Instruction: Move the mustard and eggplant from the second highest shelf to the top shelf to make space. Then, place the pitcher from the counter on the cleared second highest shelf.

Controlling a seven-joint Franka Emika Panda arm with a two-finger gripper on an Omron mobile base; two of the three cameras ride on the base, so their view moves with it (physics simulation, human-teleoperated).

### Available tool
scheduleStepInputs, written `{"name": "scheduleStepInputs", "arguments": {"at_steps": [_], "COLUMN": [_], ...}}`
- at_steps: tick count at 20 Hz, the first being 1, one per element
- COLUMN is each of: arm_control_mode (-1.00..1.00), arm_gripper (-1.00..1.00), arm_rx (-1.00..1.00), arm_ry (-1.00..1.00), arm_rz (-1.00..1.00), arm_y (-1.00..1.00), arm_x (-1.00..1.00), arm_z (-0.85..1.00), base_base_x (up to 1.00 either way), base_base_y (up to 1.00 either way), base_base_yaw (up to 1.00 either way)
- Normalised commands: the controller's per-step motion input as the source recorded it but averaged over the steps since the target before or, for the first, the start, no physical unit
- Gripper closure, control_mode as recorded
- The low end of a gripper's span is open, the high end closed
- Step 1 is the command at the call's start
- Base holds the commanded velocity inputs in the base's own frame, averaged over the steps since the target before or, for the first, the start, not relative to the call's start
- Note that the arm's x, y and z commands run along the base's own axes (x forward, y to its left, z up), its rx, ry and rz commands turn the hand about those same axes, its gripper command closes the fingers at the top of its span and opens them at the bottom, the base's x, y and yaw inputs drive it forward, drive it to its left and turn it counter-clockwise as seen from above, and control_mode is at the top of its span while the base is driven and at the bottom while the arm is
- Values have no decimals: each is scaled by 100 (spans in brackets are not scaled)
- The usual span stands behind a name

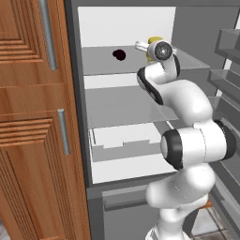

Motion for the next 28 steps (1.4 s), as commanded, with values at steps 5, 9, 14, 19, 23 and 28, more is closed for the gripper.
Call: {"name": "scheduleStepInputs", "arguments": {"at_steps": [5,9,14,19,23,28], "arm_control_mode": [-100,-100,-100,-100,-100,-100], "arm_gripper": [100,100,100,100,100,-100], "arm_rx": [0,0,0,0,0,0], "arm_ry": [0,0,2,4,4,5], "arm_rz": [0,0,0,0,0,0], "arm_y": [0,0,0,0,0,0], "arm_x": [34,36,33,34,33,29], "arm_z": [-22,-15,-9,-9,-8,-6], "base_base_x": [0,0,0,0,0,0], "base_base_y": [0,0,0,0,0,0], "base_base_yaw": [0,0,0,0,0,0]}}
